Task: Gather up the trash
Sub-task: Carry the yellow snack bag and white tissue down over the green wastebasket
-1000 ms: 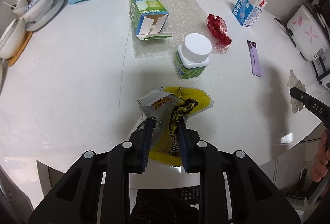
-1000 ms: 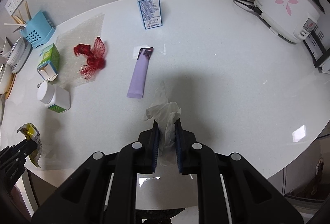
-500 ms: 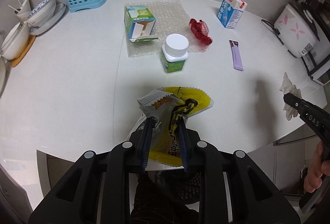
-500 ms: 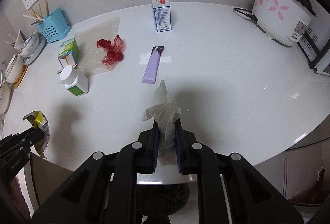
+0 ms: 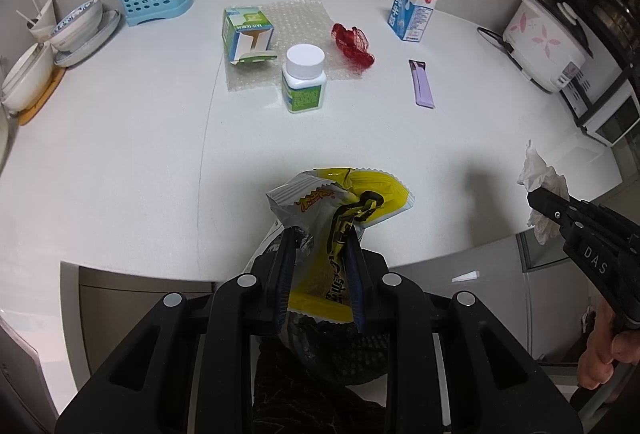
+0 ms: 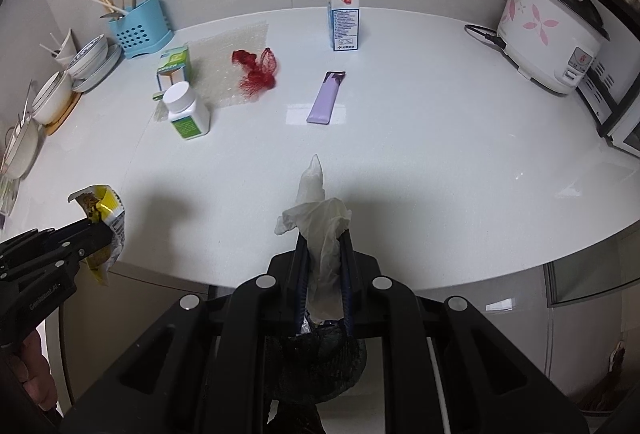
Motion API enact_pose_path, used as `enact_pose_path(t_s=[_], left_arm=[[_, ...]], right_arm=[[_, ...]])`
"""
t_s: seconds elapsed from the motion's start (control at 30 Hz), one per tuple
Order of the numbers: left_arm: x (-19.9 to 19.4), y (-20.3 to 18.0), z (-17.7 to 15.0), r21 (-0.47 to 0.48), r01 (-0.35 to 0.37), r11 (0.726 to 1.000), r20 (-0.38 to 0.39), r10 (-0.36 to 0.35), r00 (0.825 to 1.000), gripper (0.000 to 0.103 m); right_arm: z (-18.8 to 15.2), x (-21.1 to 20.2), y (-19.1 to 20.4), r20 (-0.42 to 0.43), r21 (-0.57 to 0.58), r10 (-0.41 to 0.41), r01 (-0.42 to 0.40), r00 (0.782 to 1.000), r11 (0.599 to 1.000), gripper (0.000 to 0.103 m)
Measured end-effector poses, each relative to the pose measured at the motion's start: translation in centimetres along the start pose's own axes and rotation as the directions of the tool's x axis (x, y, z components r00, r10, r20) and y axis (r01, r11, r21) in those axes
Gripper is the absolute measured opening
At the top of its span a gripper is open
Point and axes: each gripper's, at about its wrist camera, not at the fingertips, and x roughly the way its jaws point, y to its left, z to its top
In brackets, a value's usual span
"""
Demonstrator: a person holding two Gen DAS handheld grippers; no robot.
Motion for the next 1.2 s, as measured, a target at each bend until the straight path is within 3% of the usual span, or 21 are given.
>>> enact_pose_path(t_s=[0.77, 1.2], left_arm=[[-1.2, -1.9, -6.9, 0.041, 0.037, 0.998, -0.016, -0.037, 0.999, 0.023], [1.6, -2.6, -10.3, 0.081, 0.036, 0.996, -0.032, -0.033, 0.999, 0.023]], right_arm=[[-7.5, -0.7, -0.4, -0.037, -0.033, 0.031, -0.032, 0.999, 0.999, 0.013], [-11.0, 1.8, -0.6, -0.084, -0.039, 0.036, -0.039, 0.996, 0.998, 0.013]])
